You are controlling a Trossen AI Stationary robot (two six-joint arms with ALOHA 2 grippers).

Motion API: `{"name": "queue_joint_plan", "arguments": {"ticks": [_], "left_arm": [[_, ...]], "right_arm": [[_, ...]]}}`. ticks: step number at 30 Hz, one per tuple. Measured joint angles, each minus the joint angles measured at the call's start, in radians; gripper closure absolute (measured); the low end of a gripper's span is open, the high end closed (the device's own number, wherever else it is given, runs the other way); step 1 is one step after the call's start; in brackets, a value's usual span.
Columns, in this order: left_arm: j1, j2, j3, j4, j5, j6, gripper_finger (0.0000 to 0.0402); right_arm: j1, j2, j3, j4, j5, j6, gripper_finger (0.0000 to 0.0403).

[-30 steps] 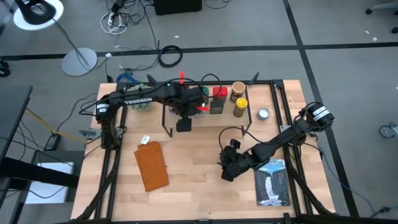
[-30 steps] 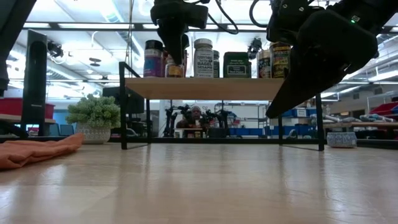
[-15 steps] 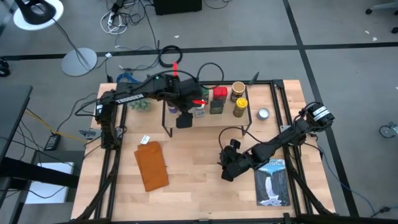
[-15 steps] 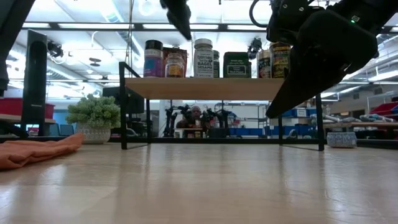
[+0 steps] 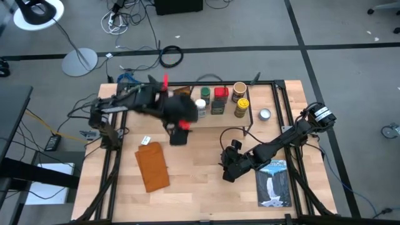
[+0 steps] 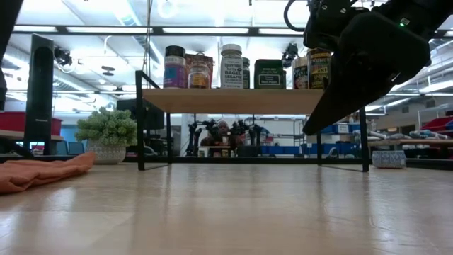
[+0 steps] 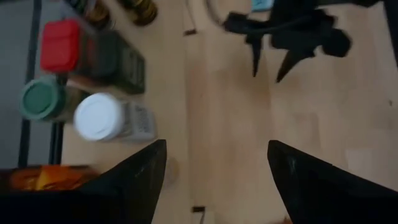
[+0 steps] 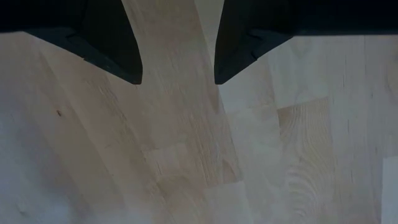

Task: Shelf spices
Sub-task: Put the brown seasoning bottle on the shelf

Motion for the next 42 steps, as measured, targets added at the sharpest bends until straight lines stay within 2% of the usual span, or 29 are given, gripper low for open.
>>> {"name": "queue_joint_plan", "arguments": {"ticks": [4, 8, 14, 18, 24, 29, 33, 36, 42], "left_arm": [[-0.122, -0.07, -0.127, 0.1, -0.096, -0.04, 0.0117], [-0.223, -0.181, -0.359, 0.28, -0.161, -0.073, 0.0117], [-0.304, -0.38, -0.848, 0.795, -0.153, -0.107, 0.0117], [-0.325, -0.471, -1.147, 1.119, -0.143, -0.145, 0.0117], [-0.332, -0.519, -1.486, 1.649, -0.06, -0.145, 0.0117], [-0.329, -0.519, -1.66, 1.909, -0.104, -0.256, 0.0117], [-0.329, -0.52, -1.734, 1.971, -0.105, -0.329, 0.0117], [-0.323, -0.519, -1.759, 1.971, -0.122, -0.248, 0.0117], [-0.322, -0.541, -1.816, 1.977, -0.301, -0.145, 0.0117]], "right_arm": [[0.0, 0.0, 0.0, 0.0, 0.0, 0.0, 0.0204], [0.0, 0.0, 0.0, 0.002, 0.0, 0.0, 0.0204], [0.004, 0.0, 0.0, 0.036, -0.003, 0.023, 0.0204], [0.006, 0.0, 0.0, 0.095, -0.004, 0.026, 0.0204], [0.003, 0.0, 0.0, 0.228, -0.009, 0.017, 0.0204], [-0.023, 0.0, 0.0, 0.315, -0.008, -0.016, 0.0204], [-0.049, 0.0, 0.0, 0.381, -0.008, -0.052, 0.0204], [-0.074, 0.0, 0.0, 0.447, -0.008, -0.1, 0.0204], [-0.12, 0.0, 0.0, 0.567, -0.009, -0.224, 0.0204]]}}
